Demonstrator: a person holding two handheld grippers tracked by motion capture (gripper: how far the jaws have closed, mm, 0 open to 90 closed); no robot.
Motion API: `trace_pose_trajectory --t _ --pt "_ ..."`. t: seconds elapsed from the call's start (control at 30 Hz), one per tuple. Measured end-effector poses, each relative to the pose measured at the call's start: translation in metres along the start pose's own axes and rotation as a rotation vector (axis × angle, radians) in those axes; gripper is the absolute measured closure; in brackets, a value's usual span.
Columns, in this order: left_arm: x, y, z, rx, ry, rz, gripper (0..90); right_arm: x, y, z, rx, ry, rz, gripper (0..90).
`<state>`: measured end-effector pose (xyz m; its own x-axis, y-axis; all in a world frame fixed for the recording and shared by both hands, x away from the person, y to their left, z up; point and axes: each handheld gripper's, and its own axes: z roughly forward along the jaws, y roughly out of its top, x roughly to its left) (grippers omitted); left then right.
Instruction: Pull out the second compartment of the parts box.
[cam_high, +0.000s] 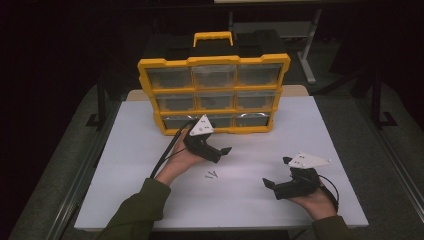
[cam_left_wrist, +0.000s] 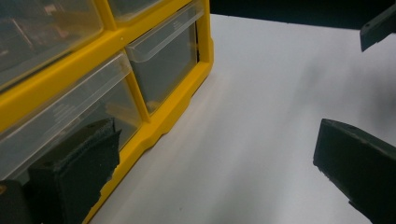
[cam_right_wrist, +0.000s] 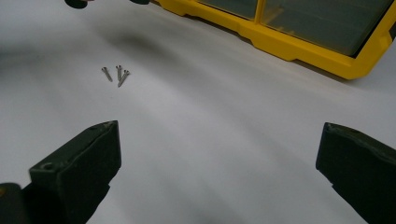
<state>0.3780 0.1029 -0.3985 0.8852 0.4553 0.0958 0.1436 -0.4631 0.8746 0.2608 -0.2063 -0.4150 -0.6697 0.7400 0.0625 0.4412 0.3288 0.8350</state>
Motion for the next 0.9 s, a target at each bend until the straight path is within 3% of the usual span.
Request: trace_pose_trajectory --t 0.23,0.6,0.9 --pt "-0.0057 -0.0006 0.0021 0.020 0.028 0.064 0.0 0.0005 -0.0001 0.0005 0.001 0.007 -0.003 0.0" --pt "-0.0081 -0.0029 0.0020 0.068 0.065 0.129 0.0 0.0007 -0.0008 0.0012 0.007 0.010 -0.004 0.0" --pt "-0.0110 -0.0023 0.0020 0.104 0.097 0.213 0.0 0.0010 -0.0008 0.0011 0.009 0.010 -0.004 0.0"
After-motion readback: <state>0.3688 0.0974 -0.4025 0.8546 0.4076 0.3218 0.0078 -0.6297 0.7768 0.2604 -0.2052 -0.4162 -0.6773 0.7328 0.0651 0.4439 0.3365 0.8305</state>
